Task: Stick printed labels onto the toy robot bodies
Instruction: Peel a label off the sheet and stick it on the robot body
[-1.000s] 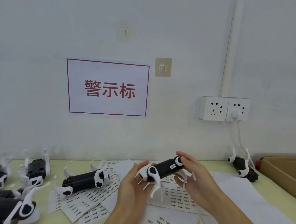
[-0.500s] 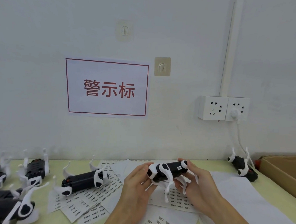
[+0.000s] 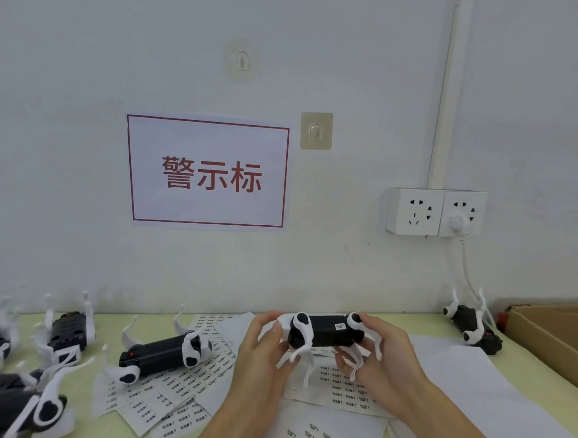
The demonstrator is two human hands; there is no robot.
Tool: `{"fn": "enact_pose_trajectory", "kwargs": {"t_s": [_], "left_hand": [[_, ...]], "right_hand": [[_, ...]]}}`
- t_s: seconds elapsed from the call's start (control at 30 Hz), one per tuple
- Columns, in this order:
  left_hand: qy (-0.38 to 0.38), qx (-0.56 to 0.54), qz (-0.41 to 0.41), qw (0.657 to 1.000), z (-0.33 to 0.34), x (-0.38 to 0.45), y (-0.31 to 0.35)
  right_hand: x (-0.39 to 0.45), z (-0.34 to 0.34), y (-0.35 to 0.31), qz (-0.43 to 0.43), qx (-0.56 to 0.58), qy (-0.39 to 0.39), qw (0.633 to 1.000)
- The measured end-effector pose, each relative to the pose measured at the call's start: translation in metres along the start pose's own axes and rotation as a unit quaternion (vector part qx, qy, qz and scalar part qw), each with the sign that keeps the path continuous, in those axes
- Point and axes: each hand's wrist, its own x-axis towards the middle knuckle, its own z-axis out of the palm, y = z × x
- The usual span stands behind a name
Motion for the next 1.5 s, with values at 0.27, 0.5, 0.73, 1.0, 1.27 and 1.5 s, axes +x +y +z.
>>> {"fn": "enact_pose_trajectory", "kwargs": {"t_s": [0.27,0.5,0.73,1.0,1.27,1.5], "left_hand": [[0.010,0.373,0.112,0.921,0.001,0.000,0.010],[-0.019,0.558,0.131,0.819,0.018,-0.002,0.022],[-0.081,0.442,0.047,0.892,0.017,-0.001,0.032],[-0.080,0.370,0.014,0.925,0.008,0.005,0.043],[0.011,0.243,0.033,0.969,0.009,0.011,0.027],[0.060,0.170,0.083,0.980,0.007,0.012,0.023]], "right_hand": [[0.002,0.003,0.004,-0.061,-0.068,0.008,0.996],[-0.008,0.021,0.007,-0.080,-0.145,-0.058,0.984],[-0.010,0.022,0.002,-0.072,-0.145,-0.064,0.985],[-0.008,0.017,-0.001,-0.053,-0.133,-0.052,0.988],[-0.003,0.011,-0.002,-0.042,-0.014,-0.043,0.998],[-0.007,0.005,-0.015,-0.044,-0.179,-0.115,0.976]]}}
